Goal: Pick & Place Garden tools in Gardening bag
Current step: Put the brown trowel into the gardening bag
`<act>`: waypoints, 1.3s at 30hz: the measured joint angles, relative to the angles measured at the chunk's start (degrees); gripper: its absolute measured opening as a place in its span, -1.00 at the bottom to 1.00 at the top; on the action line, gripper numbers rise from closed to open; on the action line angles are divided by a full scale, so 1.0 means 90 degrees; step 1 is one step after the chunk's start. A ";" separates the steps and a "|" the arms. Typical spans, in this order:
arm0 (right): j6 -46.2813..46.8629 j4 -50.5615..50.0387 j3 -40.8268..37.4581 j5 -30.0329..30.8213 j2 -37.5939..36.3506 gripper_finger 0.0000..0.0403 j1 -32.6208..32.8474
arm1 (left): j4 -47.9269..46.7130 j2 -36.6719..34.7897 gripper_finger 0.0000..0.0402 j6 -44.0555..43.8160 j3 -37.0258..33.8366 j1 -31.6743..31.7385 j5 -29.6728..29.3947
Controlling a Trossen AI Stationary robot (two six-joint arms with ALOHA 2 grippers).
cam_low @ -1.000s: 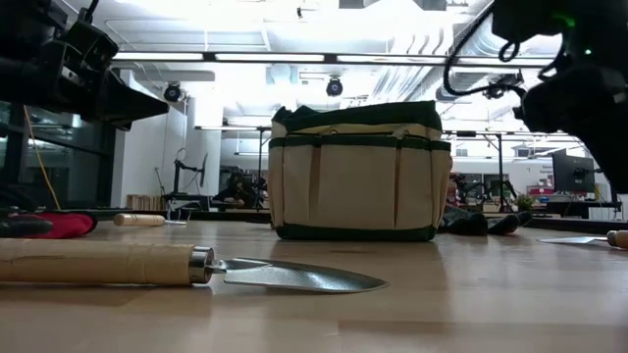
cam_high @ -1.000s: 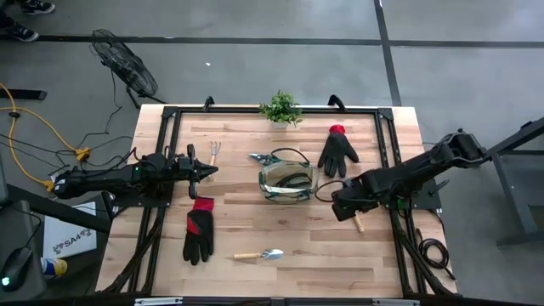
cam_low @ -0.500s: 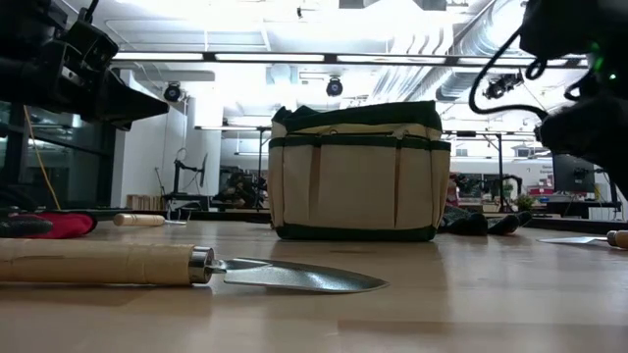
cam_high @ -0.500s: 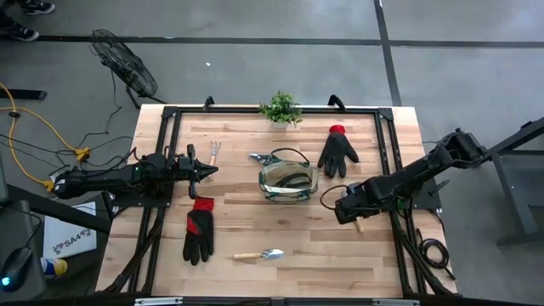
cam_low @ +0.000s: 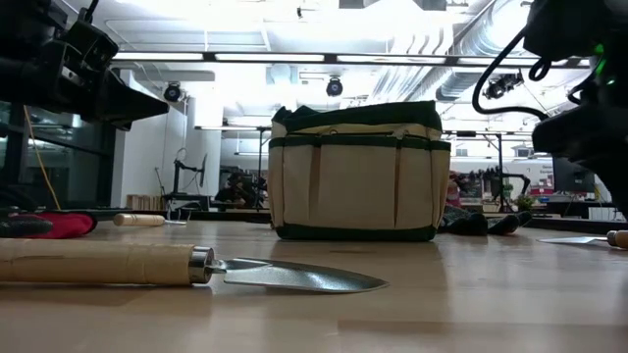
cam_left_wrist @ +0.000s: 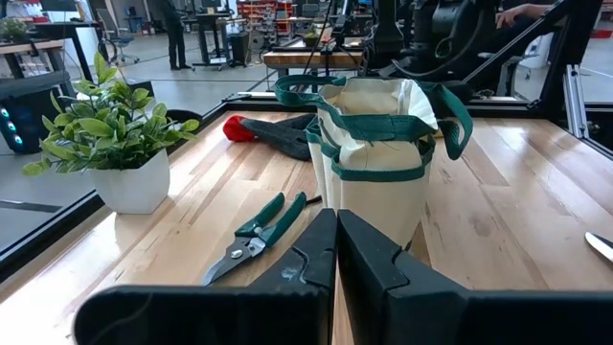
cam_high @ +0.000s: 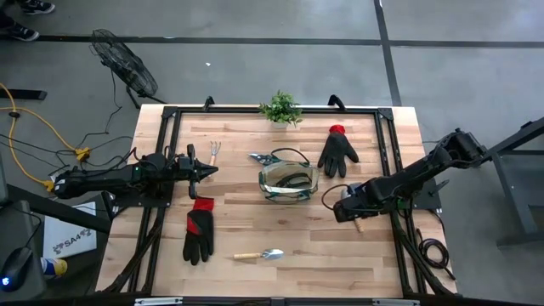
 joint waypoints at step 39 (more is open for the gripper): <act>0.1186 0.0137 -0.0311 0.0277 0.0087 -0.17 -0.0002 | 0.0001 0.0000 -0.95 -0.0001 -0.0001 0.0000 0.0000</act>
